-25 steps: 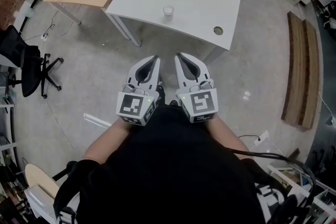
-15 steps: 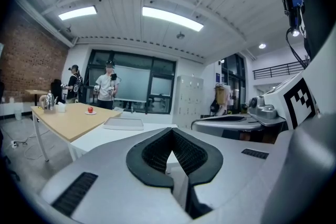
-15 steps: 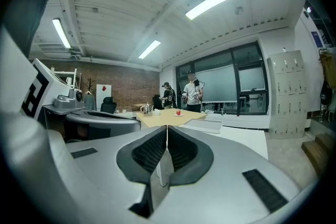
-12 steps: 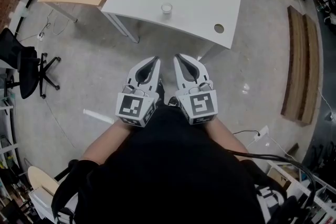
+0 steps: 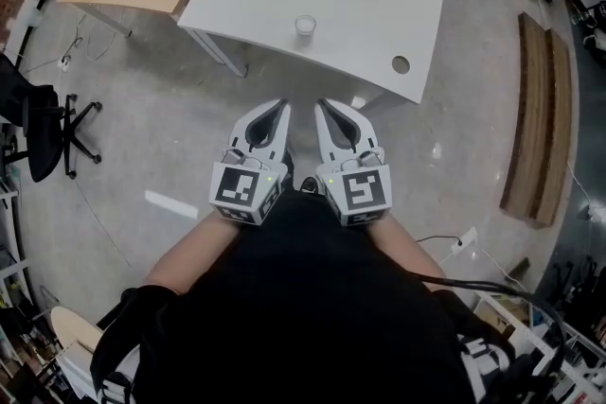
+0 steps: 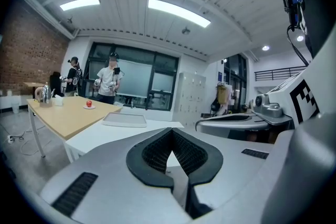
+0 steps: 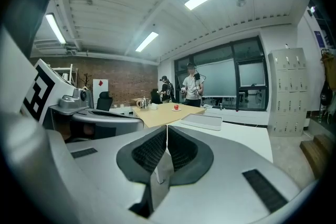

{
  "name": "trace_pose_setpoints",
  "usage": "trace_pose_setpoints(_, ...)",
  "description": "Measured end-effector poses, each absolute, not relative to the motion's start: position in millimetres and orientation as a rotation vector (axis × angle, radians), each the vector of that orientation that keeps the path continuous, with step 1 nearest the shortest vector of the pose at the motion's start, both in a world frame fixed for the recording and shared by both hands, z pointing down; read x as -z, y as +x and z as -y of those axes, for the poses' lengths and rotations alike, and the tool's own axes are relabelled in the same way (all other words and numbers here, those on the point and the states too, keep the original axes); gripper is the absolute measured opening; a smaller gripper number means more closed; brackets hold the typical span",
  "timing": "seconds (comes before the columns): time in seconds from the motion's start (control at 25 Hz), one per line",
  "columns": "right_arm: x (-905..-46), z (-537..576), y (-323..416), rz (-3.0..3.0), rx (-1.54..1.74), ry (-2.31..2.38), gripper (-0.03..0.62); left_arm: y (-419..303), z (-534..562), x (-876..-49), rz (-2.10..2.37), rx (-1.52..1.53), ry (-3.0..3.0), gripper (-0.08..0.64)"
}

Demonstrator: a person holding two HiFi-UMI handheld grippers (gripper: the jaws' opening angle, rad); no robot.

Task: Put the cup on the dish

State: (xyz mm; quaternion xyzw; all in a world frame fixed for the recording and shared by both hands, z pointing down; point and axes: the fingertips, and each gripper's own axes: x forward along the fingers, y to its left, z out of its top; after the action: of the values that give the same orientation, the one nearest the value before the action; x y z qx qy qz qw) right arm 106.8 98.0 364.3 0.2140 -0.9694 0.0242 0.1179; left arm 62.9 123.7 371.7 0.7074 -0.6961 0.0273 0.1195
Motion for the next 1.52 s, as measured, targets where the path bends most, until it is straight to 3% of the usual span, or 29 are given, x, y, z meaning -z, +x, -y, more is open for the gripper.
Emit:
trace_pose_setpoints(1.08, -409, 26, -54, 2.663, -0.111, 0.733, 0.014, -102, 10, -417, 1.871, -0.112, 2.131, 0.009)
trace_pose_setpoints(1.52, -410, 44, -64, 2.631, -0.106, 0.775, 0.014, -124, 31, -419, 1.861, -0.111, 2.125, 0.009)
